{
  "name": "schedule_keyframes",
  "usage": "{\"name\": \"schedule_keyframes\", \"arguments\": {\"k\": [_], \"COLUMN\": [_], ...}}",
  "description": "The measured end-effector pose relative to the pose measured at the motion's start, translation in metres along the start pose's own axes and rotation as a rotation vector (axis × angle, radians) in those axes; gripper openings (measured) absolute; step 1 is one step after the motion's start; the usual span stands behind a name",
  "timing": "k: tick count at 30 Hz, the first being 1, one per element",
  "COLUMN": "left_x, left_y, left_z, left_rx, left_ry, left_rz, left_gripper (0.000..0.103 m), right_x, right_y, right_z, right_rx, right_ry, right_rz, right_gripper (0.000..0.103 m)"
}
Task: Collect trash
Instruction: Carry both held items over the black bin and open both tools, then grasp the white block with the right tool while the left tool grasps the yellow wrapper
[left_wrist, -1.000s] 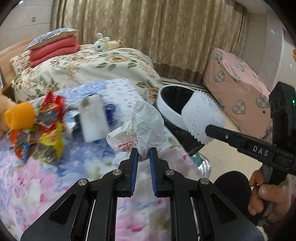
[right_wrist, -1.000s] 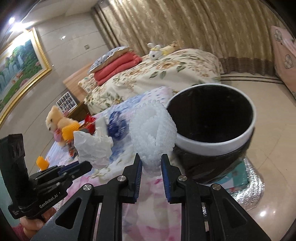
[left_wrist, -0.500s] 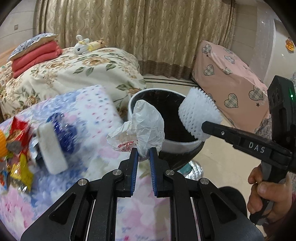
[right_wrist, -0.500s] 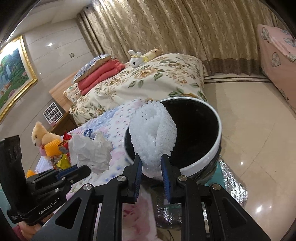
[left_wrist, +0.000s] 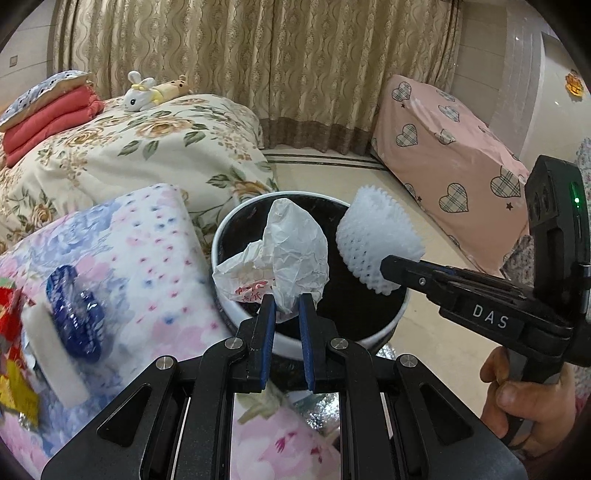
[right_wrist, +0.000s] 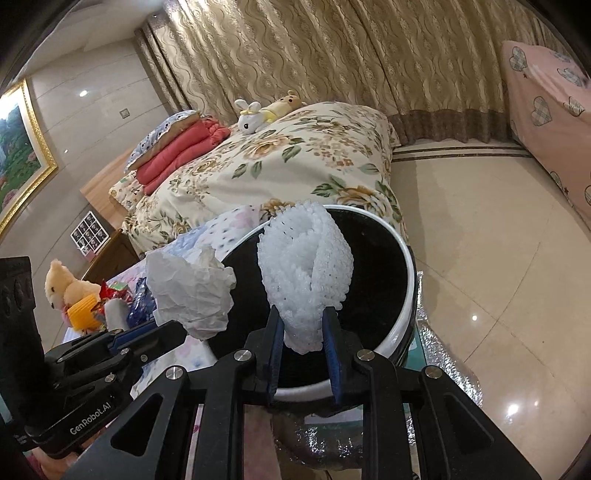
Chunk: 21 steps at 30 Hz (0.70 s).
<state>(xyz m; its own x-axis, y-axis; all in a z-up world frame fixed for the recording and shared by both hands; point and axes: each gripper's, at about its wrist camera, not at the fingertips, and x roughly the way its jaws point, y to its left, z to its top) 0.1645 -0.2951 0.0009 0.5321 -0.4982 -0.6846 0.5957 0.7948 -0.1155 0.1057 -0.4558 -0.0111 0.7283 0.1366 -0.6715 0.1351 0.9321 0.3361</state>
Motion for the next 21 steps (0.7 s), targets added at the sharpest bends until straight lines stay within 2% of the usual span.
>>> {"name": "schedule_keyframes", "arguments": {"k": [6, 8, 9, 10, 11, 12, 15, 19, 21], "left_x": [0.011, 0.012, 0.013, 0.013, 0.012, 0.010, 0.005, -0.004, -0.010], "left_y": [-0.003, -0.003, -0.003, -0.004, -0.004, -0.003, -0.002, 0.008, 0.014], "left_z": [0.005, 0.006, 0.006, 0.005, 0.005, 0.003, -0.003, -0.015, -0.023], "left_rx": [0.002, 0.000, -0.001, -0.004, -0.006, -0.006, -0.003, -0.030, -0.047], "left_ry": [0.012, 0.007, 0.006, 0.004, -0.001, -0.008, -0.016, -0.015, -0.012], "left_rz": [-0.008, -0.012, -0.014, -0.014, -0.012, -0.008, -0.001, 0.005, 0.011], "left_gripper": [0.014, 0.017, 0.023, 0.034, 0.040, 0.050, 0.051, 0.054, 0.056], "right_x": [0.005, 0.006, 0.007, 0.008, 0.009, 0.009, 0.008, 0.002, -0.001], "right_y": [-0.008, -0.009, -0.010, -0.010, -0.010, -0.011, -0.012, -0.008, -0.004], "right_z": [0.004, 0.006, 0.006, 0.006, 0.006, 0.006, 0.007, 0.003, 0.001], "right_rx": [0.012, 0.012, 0.011, 0.010, 0.012, 0.017, 0.028, 0.040, 0.042], "right_ry": [0.004, 0.005, 0.008, 0.014, 0.019, 0.020, 0.010, -0.010, -0.020], "right_rz": [-0.008, -0.010, -0.014, -0.019, -0.024, -0.026, -0.027, -0.019, -0.008], "right_gripper": [0.024, 0.025, 0.025, 0.028, 0.031, 0.039, 0.057, 0.058, 0.064]}}
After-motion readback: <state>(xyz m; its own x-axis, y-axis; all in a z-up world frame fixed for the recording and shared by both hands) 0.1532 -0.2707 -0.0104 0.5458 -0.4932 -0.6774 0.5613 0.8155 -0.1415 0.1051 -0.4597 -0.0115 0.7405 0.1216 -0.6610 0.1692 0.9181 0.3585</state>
